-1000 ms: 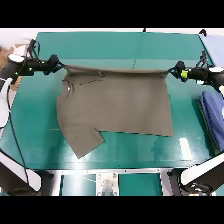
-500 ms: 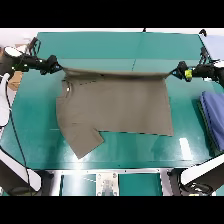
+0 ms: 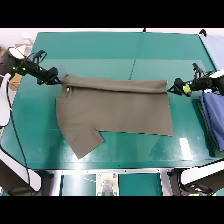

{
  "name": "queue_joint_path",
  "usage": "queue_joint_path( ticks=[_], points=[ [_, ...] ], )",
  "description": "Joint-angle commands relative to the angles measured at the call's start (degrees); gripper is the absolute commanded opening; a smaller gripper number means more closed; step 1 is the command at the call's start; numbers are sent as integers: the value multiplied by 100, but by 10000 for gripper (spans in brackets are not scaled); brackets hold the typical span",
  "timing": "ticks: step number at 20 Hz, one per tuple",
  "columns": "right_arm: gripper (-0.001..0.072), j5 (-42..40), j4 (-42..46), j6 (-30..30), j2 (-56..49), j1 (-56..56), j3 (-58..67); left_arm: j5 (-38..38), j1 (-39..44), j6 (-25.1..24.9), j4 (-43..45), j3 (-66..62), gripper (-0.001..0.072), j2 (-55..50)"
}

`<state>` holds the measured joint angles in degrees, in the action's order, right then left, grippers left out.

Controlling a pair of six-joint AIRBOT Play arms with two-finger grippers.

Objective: Fold the shirts.

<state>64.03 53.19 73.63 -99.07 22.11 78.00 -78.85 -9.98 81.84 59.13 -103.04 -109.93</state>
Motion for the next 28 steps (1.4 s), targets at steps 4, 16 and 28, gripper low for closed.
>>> queue_joint_path(
  ticks=[4,16,28],
  points=[
    [15,188,50,-13,42,-22,-247,-133,133,68,216,328,22,4],
    [383,374,42,321,44,-11,-195,-415,116,267,4,273,511,11],
    [282,544,44,203,3329,597,-3180,-501,-168,319,297,3418,542,2986]
  ],
)
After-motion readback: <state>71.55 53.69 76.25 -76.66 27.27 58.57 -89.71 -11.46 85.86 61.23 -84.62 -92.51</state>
